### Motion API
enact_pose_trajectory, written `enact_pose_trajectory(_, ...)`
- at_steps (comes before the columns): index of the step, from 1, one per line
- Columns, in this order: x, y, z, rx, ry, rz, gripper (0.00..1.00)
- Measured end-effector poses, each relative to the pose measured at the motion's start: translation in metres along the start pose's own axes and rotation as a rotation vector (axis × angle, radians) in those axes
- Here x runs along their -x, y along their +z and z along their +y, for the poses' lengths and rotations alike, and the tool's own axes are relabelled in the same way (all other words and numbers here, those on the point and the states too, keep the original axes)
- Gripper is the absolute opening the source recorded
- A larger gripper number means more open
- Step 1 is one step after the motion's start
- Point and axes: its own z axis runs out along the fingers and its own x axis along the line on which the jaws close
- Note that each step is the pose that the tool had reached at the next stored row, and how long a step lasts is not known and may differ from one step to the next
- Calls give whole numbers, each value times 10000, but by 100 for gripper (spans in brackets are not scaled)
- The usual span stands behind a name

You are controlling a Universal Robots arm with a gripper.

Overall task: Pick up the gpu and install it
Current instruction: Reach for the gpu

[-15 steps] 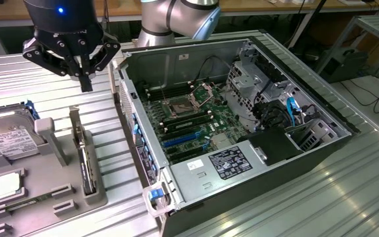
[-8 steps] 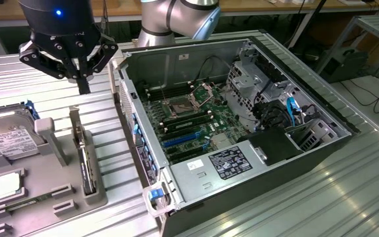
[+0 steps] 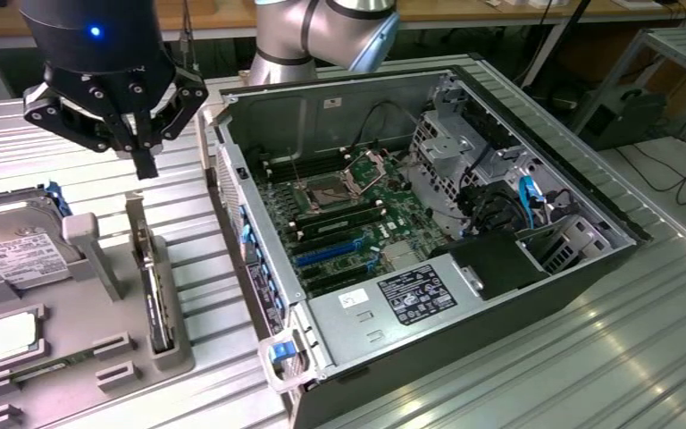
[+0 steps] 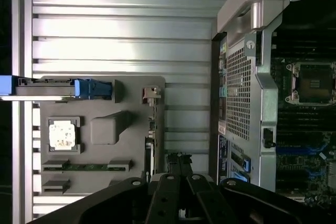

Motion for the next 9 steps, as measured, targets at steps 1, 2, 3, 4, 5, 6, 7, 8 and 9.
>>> enact_pose_trajectory(1, -4, 0, -14, 1, 1, 0, 11)
enact_pose_trajectory(2, -7, 0, -29, 0, 1, 0, 11)
enact_pose_trajectory(3, -11, 0, -44, 0, 1, -1, 11)
enact_pose_trajectory(4, -13, 0, -58, 0, 1, 0, 11)
enact_pose_trajectory(5, -16, 0, -71, 1, 0, -1, 11)
enact_pose_trajectory(6, -21, 0, -91, 0, 1, 0, 11)
enact_pose_trajectory(7, -24, 0, -100, 0, 1, 0, 11)
enact_pose_trajectory(8, -31, -1, -107, 0, 2, 0, 11)
enact_pose_trajectory(9, -43, -1, -112, -1, 2, 0, 11)
